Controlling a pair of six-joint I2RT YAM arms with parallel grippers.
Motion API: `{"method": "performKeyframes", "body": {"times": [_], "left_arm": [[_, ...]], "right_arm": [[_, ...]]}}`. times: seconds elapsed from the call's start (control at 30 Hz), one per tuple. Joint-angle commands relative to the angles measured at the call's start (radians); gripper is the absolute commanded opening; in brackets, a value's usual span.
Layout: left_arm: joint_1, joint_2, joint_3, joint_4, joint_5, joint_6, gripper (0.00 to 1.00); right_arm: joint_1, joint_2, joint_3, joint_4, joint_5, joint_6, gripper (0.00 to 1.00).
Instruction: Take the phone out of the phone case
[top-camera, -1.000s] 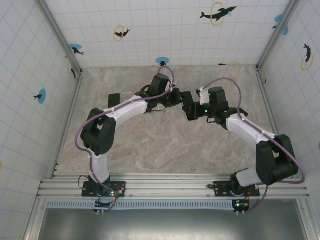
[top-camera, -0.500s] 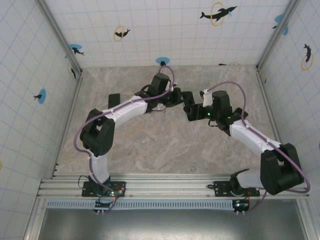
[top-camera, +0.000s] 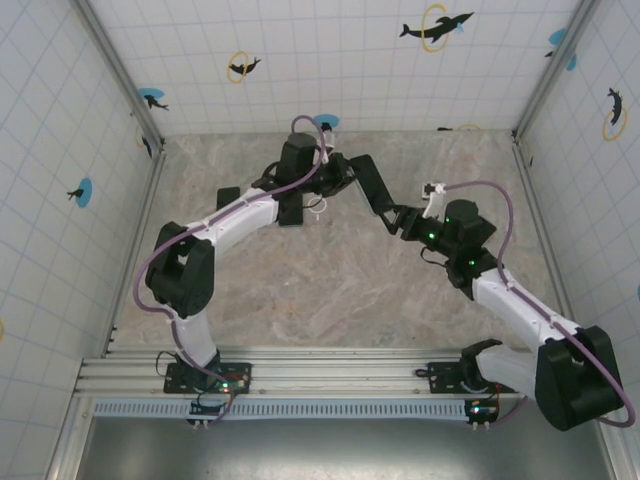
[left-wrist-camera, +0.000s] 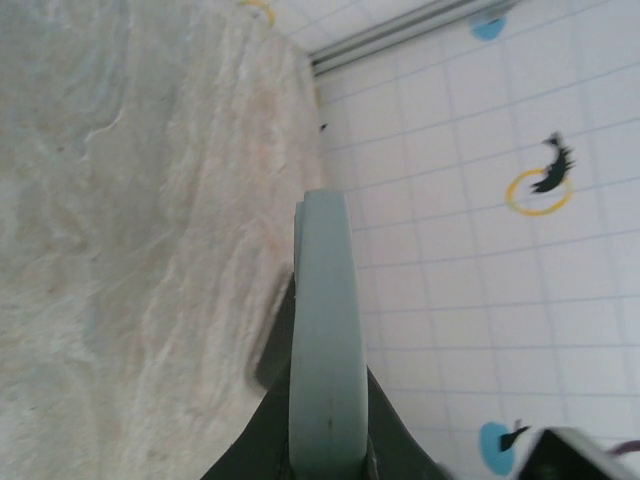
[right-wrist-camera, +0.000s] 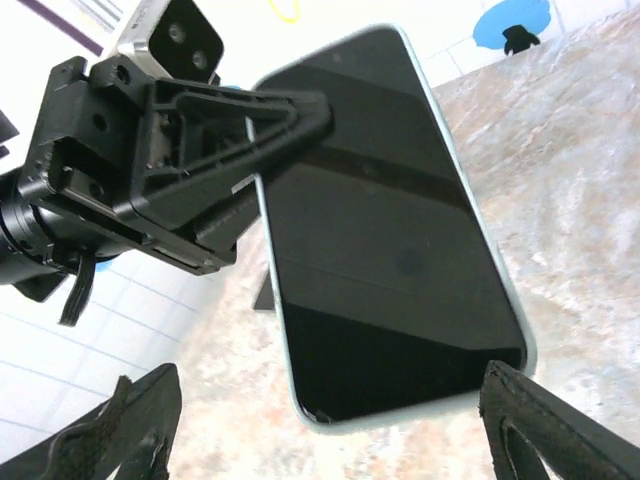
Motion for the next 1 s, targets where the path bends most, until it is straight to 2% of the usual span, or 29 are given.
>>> {"method": "performKeyframes", "body": {"times": [0.0, 0.17, 0.43, 0.57, 0.97], "left_arm": [[0.0, -0.076, -0.01, 0.187, 0.025, -0.119, 0.05], [0.0, -0.108, -0.046, 0.297, 0.017, -0.215, 0.07], [-0.001, -0.139, -0.092, 0.4, 0.023, -0.309, 0.09], [0.0, -0.159, -0.114, 0.429, 0.012, -0.329, 0.1], [0.0, -0.17, -0.139, 0.463, 0.01, -0.36, 0.11]], "right_arm": [[-0.003, -0.034, -0.046, 0.246, -0.017, 0.218, 0.74], [0.045, -0.025, -0.091, 0.433, 0.047, 0.374, 0.65], [0.091, 0.021, -0.105, 0.621, 0.122, 0.492, 0.5], [0.1, 0.033, -0.093, 0.624, 0.128, 0.499, 0.41], [0.118, 0.075, -0.091, 0.687, 0.117, 0.515, 0.29]]}}
